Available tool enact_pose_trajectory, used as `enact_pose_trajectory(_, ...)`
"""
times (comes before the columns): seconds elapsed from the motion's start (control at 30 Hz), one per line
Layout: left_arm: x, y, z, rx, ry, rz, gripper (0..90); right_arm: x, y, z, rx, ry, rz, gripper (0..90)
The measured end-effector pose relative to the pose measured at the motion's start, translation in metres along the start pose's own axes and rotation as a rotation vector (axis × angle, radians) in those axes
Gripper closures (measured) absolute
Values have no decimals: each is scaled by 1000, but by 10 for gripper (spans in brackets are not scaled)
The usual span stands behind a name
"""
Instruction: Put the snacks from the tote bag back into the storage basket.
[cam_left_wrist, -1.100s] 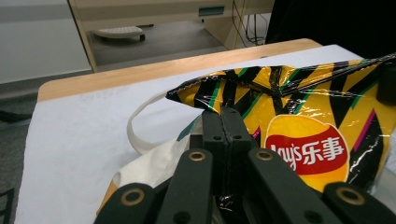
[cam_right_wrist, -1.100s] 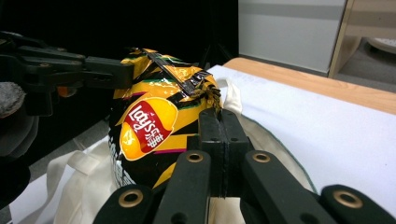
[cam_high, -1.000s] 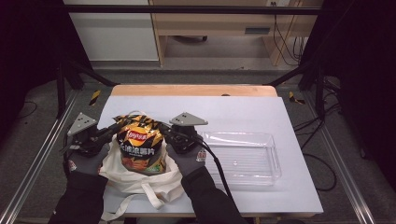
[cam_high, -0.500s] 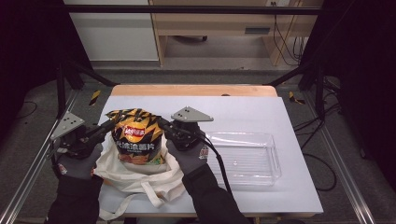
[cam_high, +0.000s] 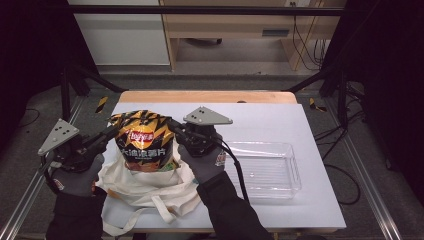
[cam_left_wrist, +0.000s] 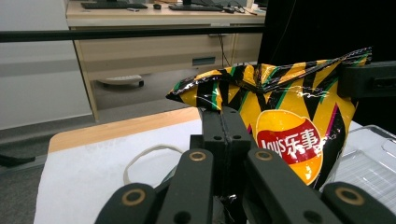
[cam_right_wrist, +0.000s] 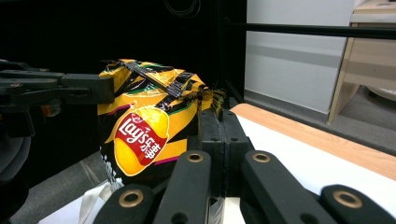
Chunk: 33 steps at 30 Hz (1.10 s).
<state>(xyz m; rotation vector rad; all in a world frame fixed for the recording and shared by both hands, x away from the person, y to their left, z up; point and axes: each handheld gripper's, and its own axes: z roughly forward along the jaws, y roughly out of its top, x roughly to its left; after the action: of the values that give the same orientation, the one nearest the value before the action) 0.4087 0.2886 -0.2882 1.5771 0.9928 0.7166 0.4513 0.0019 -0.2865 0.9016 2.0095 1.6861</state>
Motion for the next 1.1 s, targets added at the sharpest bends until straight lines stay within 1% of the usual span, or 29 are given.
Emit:
enact_pose_trajectory(0.33,-6,7,-3,-20,-1,7,900,0,9,-6,-9,0,-17,900)
enact_pose_trajectory(0.6,-12,14,-6,-37,-4,25,900,0,17,-13,-25,-3,-29,900)
enact_pose_trajectory(0.83,-17,21,-5,-46,-8,31,900,-2,24,-20,-33,-7,-42,900)
enact_pose_trajectory(1.1,-28,31,0,-54,-11,50,900,-7,30,-31,-45,-18,-47,900)
